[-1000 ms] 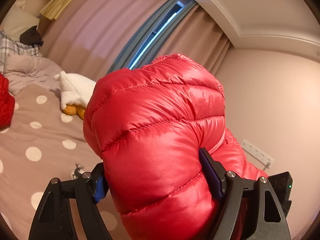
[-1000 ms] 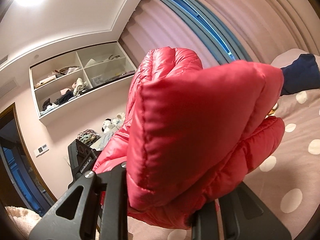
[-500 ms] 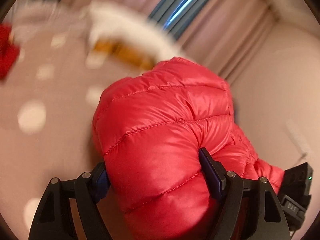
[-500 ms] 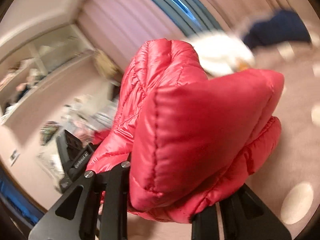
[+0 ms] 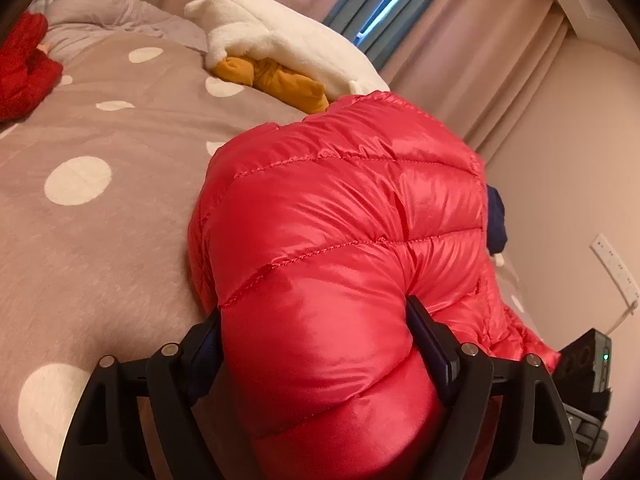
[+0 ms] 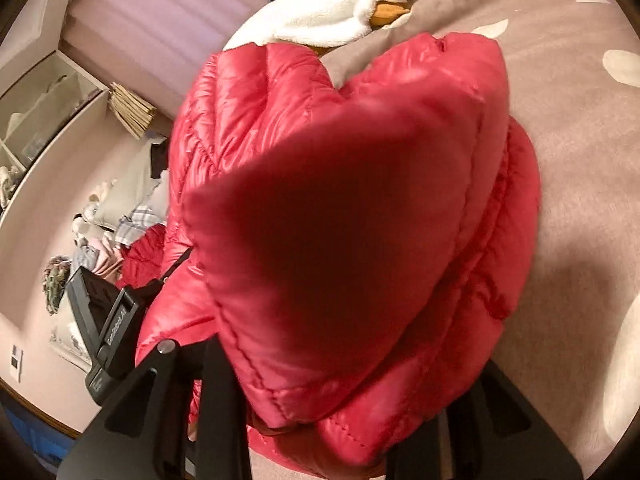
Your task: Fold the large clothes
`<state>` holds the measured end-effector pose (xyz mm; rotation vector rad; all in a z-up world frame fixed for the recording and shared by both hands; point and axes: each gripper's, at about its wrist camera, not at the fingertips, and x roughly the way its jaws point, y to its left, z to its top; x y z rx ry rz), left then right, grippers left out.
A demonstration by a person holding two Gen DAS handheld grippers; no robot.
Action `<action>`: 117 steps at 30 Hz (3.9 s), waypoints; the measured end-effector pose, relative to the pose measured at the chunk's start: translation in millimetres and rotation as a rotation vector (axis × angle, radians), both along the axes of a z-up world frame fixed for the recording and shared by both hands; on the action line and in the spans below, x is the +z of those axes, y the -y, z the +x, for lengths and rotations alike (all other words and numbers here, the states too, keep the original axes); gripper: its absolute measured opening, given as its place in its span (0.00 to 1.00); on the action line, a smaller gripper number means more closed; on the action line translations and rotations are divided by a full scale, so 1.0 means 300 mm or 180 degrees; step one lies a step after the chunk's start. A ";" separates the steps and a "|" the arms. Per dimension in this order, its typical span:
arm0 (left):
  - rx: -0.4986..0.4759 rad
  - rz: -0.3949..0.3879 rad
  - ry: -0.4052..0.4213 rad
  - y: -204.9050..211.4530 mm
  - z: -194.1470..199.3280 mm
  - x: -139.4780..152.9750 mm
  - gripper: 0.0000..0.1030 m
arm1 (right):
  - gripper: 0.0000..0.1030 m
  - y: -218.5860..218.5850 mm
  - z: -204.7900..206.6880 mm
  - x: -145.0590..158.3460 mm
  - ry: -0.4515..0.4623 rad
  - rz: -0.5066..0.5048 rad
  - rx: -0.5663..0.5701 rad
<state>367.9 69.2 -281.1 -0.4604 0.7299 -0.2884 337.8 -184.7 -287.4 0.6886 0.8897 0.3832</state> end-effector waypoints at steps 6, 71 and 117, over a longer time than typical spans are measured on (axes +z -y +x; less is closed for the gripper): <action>0.0123 -0.0051 -0.0251 -0.017 0.017 0.002 0.93 | 0.58 0.012 -0.009 -0.002 -0.0368 -0.0043 -0.0208; 0.0528 0.0972 0.0885 0.193 -0.855 0.926 0.99 | 1.00 0.123 -0.820 0.998 0.1250 -0.1785 -0.0613; 0.0465 0.1213 0.0757 0.219 -0.830 0.894 0.99 | 1.00 0.181 -0.802 0.973 0.1086 -0.1745 -0.0818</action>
